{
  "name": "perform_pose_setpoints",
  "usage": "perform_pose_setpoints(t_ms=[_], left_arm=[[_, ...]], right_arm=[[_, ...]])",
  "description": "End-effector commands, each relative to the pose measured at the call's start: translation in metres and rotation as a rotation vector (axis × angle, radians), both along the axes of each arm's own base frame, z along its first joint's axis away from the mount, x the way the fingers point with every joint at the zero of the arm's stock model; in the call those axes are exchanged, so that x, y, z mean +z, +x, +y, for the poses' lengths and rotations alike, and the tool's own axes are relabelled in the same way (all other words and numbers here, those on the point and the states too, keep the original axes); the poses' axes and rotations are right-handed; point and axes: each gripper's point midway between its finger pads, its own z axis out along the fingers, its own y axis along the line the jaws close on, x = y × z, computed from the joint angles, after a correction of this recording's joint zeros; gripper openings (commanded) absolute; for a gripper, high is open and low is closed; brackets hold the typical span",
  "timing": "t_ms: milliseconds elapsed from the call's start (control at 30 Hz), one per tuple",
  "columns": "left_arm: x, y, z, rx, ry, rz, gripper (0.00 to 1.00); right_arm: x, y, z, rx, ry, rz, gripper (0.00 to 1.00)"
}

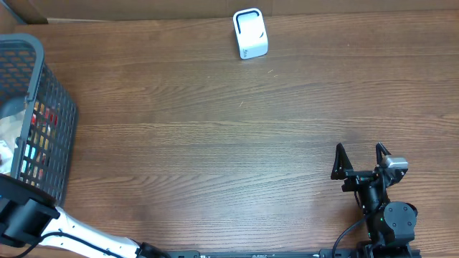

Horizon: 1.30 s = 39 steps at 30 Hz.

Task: Scan the item barcode
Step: 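Grasp the white Pantene tube in the basket with the left gripper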

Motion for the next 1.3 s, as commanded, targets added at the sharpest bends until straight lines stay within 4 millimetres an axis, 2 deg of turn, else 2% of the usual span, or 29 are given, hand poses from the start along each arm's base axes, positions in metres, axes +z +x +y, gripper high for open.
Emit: perform_pose_setpoints(t_ms=[0, 333, 367, 400, 433, 467, 567, 633, 700, 733, 767, 833, 967, 1067, 1167, 1267], left_arm=[[-0.031, 0.007, -0.019, -0.041, -0.086, 0.053, 0.04], [-0.032, 0.025, -0.049, -0.132, -0.135, 0.092, 0.05], [-0.032, 0.027, -0.051, -0.138, -0.133, 0.102, 0.26], [-0.032, 0.027, -0.052, -0.14, -0.133, 0.103, 0.36], [-0.033, 0.028, -0.053, -0.142, -0.134, 0.103, 0.53], [-0.034, 0.029, -0.054, -0.142, -0.136, 0.104, 0.64], [-0.038, 0.029, -0.055, -0.14, -0.148, 0.107, 0.77], [-0.049, 0.027, -0.057, -0.141, -0.16, 0.115, 0.8], [-0.059, 0.025, -0.06, -0.133, -0.172, 0.122, 0.78], [-0.063, 0.024, -0.062, -0.134, -0.178, 0.127, 0.74], [-0.066, 0.022, -0.063, -0.134, -0.182, 0.13, 0.61], [-0.07, 0.02, -0.066, -0.133, -0.192, 0.136, 0.04], [-0.065, 0.02, -0.07, -0.12, -0.203, 0.14, 0.04], [-0.051, 0.022, -0.07, -0.104, -0.206, 0.131, 0.04], [-0.022, 0.027, -0.066, -0.111, -0.177, 0.113, 0.04], [0.019, 0.038, -0.062, -0.114, -0.12, 0.046, 0.04]], right_arm=[[-0.003, 0.0, 0.001, 0.002, -0.006, 0.002, 1.0], [-0.003, 0.0, 0.001, 0.002, -0.006, 0.002, 1.0], [-0.003, 0.0, 0.001, 0.002, -0.006, 0.002, 1.0], [-0.003, 0.0, 0.001, 0.002, -0.006, 0.002, 1.0], [-0.003, 0.0, 0.001, 0.002, -0.006, 0.002, 1.0], [-0.003, 0.0, 0.001, 0.002, -0.006, 0.002, 1.0], [-0.003, 0.0, 0.001, 0.002, -0.006, 0.002, 1.0], [-0.003, 0.0, 0.001, 0.002, -0.006, 0.002, 1.0], [-0.003, 0.0, 0.001, 0.002, -0.006, 0.002, 1.0], [-0.003, 0.0, 0.001, 0.002, -0.006, 0.002, 1.0], [-0.003, 0.0, 0.001, 0.002, -0.006, 0.002, 1.0], [-0.003, 0.0, 0.001, 0.002, -0.006, 0.002, 1.0], [-0.003, 0.0, 0.001, 0.002, -0.006, 0.002, 1.0], [-0.003, 0.0, 0.001, 0.002, -0.006, 0.002, 1.0], [-0.003, 0.0, 0.001, 0.002, -0.006, 0.002, 1.0], [-0.003, 0.0, 0.001, 0.002, -0.006, 0.002, 1.0]])
